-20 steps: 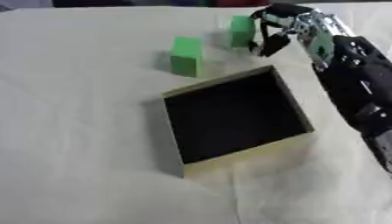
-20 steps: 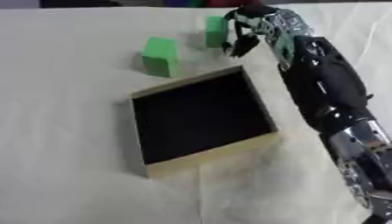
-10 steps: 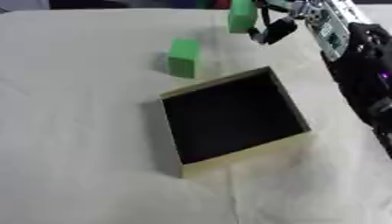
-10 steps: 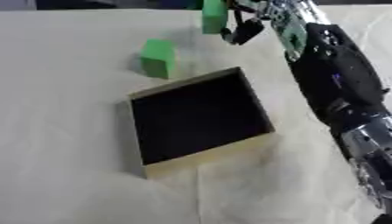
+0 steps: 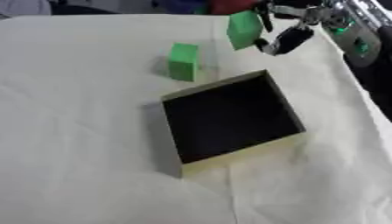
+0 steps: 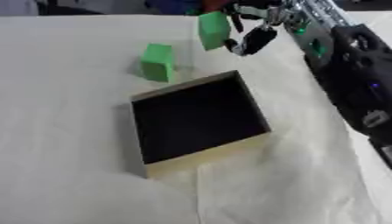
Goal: Pick up objects on the table and place them in the box.
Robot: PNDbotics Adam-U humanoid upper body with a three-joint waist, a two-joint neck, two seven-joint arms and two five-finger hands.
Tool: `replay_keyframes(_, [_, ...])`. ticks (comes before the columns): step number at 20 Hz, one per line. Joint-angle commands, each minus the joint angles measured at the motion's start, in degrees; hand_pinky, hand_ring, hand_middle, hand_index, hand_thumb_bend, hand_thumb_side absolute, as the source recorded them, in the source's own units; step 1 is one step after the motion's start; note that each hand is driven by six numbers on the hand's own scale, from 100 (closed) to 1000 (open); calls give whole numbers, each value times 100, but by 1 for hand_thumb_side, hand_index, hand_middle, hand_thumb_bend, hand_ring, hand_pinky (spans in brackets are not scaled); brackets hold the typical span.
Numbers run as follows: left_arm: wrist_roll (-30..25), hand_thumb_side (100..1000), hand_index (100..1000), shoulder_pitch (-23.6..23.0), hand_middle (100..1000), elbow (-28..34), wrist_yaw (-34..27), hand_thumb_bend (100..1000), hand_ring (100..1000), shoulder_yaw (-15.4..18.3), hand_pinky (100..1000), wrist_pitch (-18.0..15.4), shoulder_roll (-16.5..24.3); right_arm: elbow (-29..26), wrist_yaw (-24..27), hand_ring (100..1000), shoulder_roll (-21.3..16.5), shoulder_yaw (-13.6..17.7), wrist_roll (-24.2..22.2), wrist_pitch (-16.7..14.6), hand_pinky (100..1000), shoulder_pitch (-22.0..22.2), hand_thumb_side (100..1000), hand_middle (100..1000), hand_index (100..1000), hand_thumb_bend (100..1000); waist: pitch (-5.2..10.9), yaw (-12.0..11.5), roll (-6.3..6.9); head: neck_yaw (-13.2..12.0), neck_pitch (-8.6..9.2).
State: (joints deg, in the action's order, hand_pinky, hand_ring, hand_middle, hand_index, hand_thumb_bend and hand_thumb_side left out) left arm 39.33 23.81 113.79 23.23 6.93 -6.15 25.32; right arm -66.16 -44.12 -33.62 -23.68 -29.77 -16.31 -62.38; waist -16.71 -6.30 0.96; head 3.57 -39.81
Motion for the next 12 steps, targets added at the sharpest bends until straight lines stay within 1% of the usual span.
replay_keyframes(1, [-8, 826, 907, 48, 718, 80, 1, 312, 702, 46, 797, 4, 185, -558, 315, 822, -341, -235, 37, -45, 823, 9, 330, 451, 727, 100, 147, 9, 18, -26, -61])
replay_keyframes(6, [-26, 826, 907, 58, 718, 80, -8, 311, 701, 30, 797, 0, 182, -1288, 765, 802, -549, -548, -15, 157, 818, 283, 334, 458, 732, 100, 131, 7, 35, -16, -105])
replay_keyframes(8, [-32, 827, 907, 63, 718, 80, -11, 310, 701, 26, 797, -2, 179, -1562, 908, 797, -634, -602, -69, 303, 815, 395, 335, 457, 730, 100, 121, 2, 40, -12, -117])
replay_keyframes(12, [-36, 827, 907, 69, 718, 80, -18, 309, 701, 22, 796, -3, 168, -2088, 1036, 785, -774, -664, -157, 612, 810, 641, 348, 453, 725, 100, 96, -15, 50, -13, -123])
